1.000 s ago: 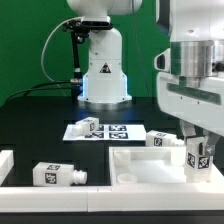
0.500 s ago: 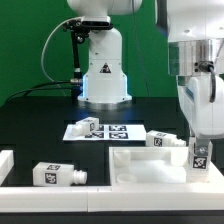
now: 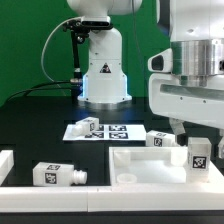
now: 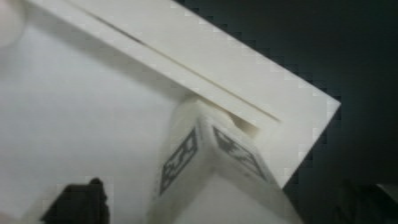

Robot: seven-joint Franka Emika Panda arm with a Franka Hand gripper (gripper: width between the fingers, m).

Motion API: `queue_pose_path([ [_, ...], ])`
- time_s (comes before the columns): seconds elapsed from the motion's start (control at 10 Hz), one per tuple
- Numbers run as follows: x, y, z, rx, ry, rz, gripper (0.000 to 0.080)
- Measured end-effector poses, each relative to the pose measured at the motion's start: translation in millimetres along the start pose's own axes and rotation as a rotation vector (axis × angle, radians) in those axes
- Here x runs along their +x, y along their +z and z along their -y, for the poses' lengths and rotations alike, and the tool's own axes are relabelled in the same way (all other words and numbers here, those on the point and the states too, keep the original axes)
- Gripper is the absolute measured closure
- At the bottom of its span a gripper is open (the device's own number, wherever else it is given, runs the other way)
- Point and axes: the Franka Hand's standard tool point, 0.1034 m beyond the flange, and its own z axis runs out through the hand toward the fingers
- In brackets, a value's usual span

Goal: Assemble one leg

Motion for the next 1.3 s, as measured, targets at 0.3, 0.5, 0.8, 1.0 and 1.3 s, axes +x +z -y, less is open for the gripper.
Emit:
queue_pose_path([
  [0.3, 1.3, 0.4, -0.9, -0.008, -0.219, -0.007, 0.0151],
  [0.5, -1.1, 1.7, -1.6, -0.039, -0.621, -0.017, 0.0151],
  [0.8, -0.7, 1.8, -1.8, -0.036, -0.535, -0.018, 0.0363],
  [1.0, -0.6, 2.1, -1.3, -0.031, -0.339, -0.024, 0.0515],
  [1.3, 0.3, 1.8, -1.2, -0.02, 0.052, -0.024, 0.0514],
])
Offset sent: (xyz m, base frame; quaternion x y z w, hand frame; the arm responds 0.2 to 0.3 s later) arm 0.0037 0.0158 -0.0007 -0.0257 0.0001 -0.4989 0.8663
